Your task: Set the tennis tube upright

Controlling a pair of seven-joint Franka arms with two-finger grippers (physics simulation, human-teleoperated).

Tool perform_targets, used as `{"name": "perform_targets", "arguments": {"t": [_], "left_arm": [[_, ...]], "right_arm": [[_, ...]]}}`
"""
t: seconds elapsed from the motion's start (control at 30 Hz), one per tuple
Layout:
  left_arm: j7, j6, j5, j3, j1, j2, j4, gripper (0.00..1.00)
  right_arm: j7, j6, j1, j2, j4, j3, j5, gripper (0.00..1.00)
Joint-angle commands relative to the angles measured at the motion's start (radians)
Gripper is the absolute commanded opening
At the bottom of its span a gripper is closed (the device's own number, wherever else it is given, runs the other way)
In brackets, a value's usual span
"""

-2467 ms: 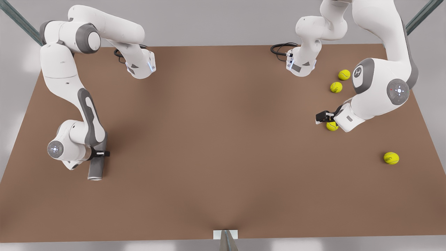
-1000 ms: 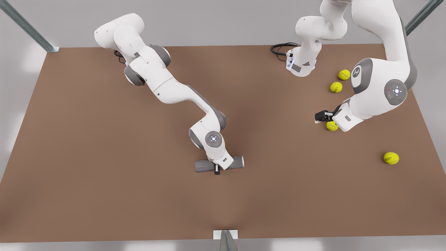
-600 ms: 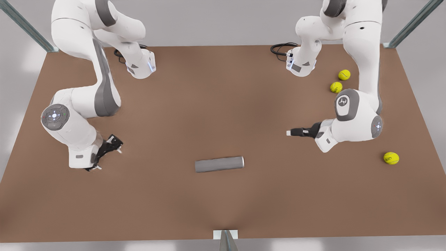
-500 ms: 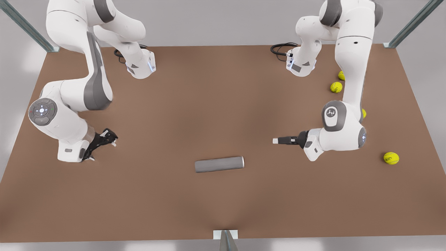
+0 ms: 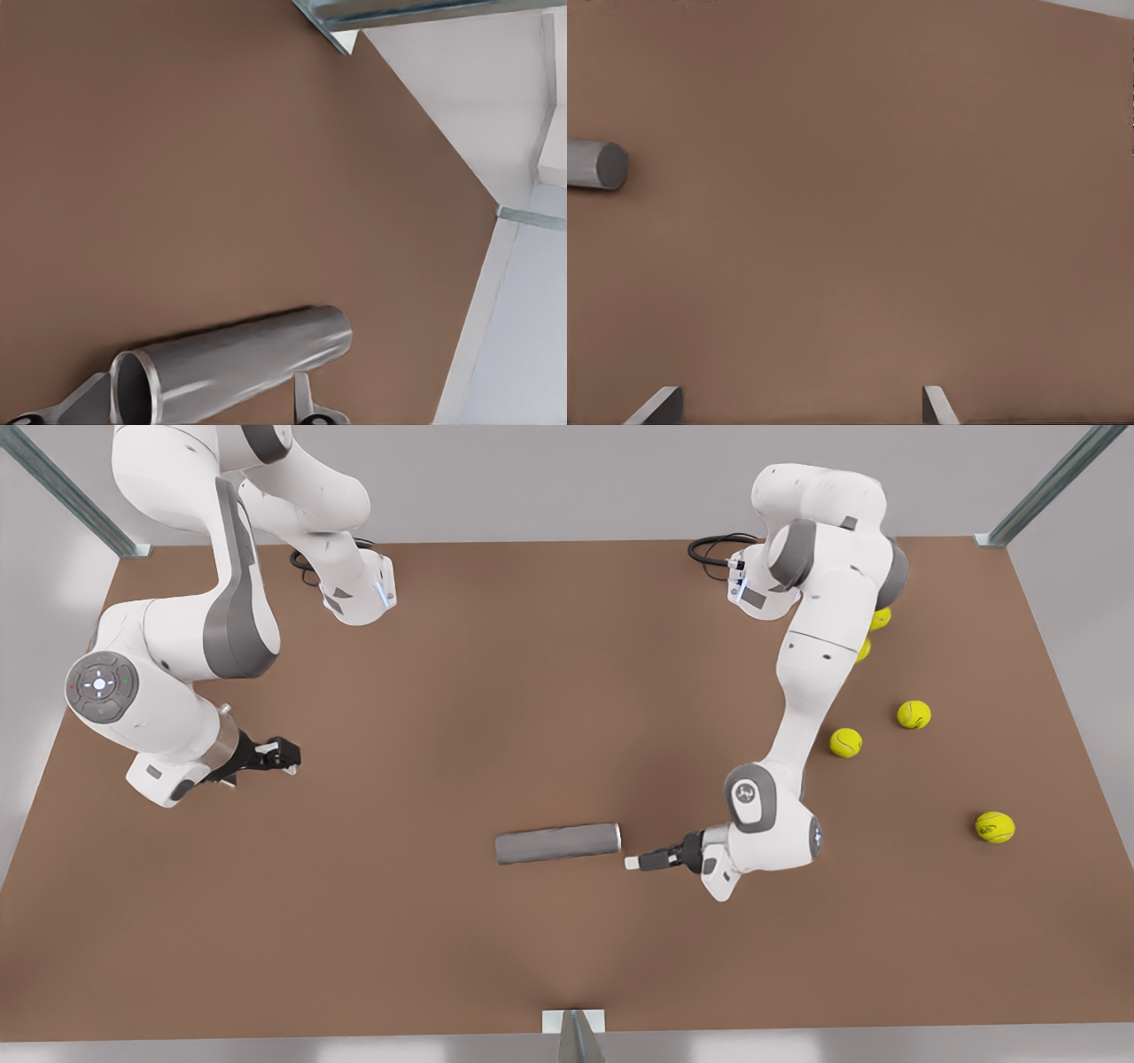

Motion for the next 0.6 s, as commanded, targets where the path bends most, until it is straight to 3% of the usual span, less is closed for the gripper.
{"name": "perform_targets", "arguments": {"t": [0.0,0.2,0.57], "left_arm": [[0.117,0.046,-0.06,-0.004,0.0,0.01,-0.003,1.0],[0.223,0.037,-0.09,-0.018,0.0,-0.05,-0.124,1.0],[0.324,0.076,-0.176,-0.019,-0.02,-0.068,-0.213,1.0]], "right_arm": [[0.351,-0.005,0.0,-0.002,0.0,0.0,0.001,1.0],[0.349,-0.011,-0.003,0.001,0.001,0.0,0.001,1.0],[0.271,0.0,-0.039,0.0,-0.002,-0.001,0.003,1.0]]}}
